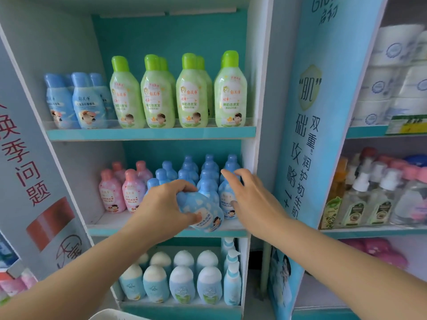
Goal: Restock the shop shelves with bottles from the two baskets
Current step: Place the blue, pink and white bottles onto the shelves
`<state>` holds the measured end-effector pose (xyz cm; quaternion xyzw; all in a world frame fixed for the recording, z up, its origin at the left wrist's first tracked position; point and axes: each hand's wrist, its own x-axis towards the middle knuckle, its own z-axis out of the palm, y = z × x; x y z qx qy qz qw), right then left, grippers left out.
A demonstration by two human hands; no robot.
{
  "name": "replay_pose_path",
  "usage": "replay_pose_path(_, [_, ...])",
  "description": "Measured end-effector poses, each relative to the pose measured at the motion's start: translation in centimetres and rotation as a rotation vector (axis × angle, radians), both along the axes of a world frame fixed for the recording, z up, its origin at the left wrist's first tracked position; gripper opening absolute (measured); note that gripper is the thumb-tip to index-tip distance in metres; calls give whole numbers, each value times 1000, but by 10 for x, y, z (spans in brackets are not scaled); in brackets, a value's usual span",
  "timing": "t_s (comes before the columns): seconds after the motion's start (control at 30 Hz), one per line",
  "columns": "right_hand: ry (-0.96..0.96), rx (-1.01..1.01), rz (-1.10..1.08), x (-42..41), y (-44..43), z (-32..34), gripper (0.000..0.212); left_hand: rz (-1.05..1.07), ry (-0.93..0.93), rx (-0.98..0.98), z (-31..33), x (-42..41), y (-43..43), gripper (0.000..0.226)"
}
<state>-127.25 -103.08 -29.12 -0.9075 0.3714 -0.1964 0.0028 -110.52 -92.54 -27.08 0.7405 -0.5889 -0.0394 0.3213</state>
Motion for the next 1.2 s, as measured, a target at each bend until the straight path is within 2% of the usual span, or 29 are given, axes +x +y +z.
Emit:
replay_pose_path(0.3, [-239, 133, 66, -39, -1, -10, 56, -55, -81, 66, 15, -25, -37, 47])
replay_pose_path(0.7, [-280, 194, 83, -45, -11, -32, 52, -170, -389, 132, -3, -52, -85, 43])
replay_pose_path(1.2, [-298, 205, 97, -44, -21, -44, 49, -215, -478, 216, -18, -48, -109, 45])
